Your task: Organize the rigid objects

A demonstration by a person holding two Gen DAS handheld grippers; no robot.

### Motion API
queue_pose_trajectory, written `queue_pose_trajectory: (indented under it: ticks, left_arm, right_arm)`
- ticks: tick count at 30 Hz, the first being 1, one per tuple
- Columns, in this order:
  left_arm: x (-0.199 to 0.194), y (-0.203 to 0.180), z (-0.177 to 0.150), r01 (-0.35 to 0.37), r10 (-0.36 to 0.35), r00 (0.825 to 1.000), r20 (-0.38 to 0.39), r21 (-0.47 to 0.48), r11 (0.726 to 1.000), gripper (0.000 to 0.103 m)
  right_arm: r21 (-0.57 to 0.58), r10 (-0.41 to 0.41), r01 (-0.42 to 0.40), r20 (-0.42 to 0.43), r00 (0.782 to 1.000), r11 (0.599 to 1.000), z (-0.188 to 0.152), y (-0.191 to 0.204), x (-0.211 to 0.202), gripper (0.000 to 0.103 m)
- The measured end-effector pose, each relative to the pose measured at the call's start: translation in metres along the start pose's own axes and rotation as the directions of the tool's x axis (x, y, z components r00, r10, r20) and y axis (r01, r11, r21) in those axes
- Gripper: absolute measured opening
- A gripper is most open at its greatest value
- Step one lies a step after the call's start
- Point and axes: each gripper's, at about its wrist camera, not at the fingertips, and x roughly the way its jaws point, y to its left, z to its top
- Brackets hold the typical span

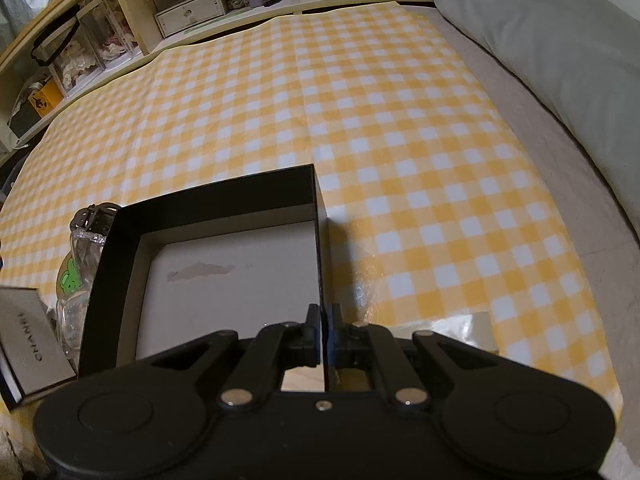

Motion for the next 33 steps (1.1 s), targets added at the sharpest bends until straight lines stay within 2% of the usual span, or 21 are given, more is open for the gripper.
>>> queue_pose_trajectory:
  ticks: [5,8,14,18,21,24,27,30,33]
  left_arm:
    - [-0.007,0.008,-0.015,-0.102,0.103,0.995,-0.010,0.027,0.994,0.087]
    - [-0.013,0.016,-0.023,-0.118,0.118,0.993,-0.013,0.002,0.993,0.091]
    - [-0.014,0.033,-0.032,-0.222,0.222,0.975,-0.012,-0.068,0.973,0.094]
    - [-0.020,0.053,-0.043,-0.305,0.306,0.952,-0.017,-0.155,0.940,0.095]
    - [-0.026,0.071,-0.053,-0.356,0.352,0.934,-0.059,-0.222,0.908,0.098]
    - [-0.029,0.089,-0.068,-0.369,0.343,0.929,-0.138,-0.308,0.877,0.098]
    - [-0.026,0.094,-0.081,-0.357,0.300,0.931,-0.208,-0.347,0.867,0.098]
    - [-0.022,0.088,-0.085,-0.311,0.251,0.945,-0.208,-0.342,0.887,0.098]
    - [-0.020,0.077,-0.081,-0.286,0.244,0.955,-0.172,-0.298,0.911,0.101]
  right_arm:
    - [0.000,0.001,-0.001,0.000,1.000,1.000,0.000,-0.001,0.000,0.004]
    - [0.001,0.002,-0.002,0.000,1.000,1.000,-0.001,0.000,-0.001,0.004]
    - [0.000,0.002,-0.002,0.000,1.000,1.000,-0.001,0.000,-0.001,0.004]
    - [0.000,0.002,-0.002,0.001,1.000,1.000,-0.001,-0.001,-0.001,0.004]
    - [0.001,0.003,-0.003,0.001,1.000,1.000,-0.001,-0.001,-0.001,0.004]
    - [0.001,0.003,-0.003,0.001,1.000,1.000,-0.001,-0.001,-0.001,0.004]
    - [0.001,0.004,-0.004,0.001,1.000,1.000,-0.002,-0.001,-0.001,0.004]
    - [-0.001,0.002,-0.002,0.000,1.000,1.000,-0.001,-0.001,-0.001,0.004]
    - [-0.003,0.001,-0.001,-0.003,1.000,1.000,-0.002,0.000,-0.002,0.004]
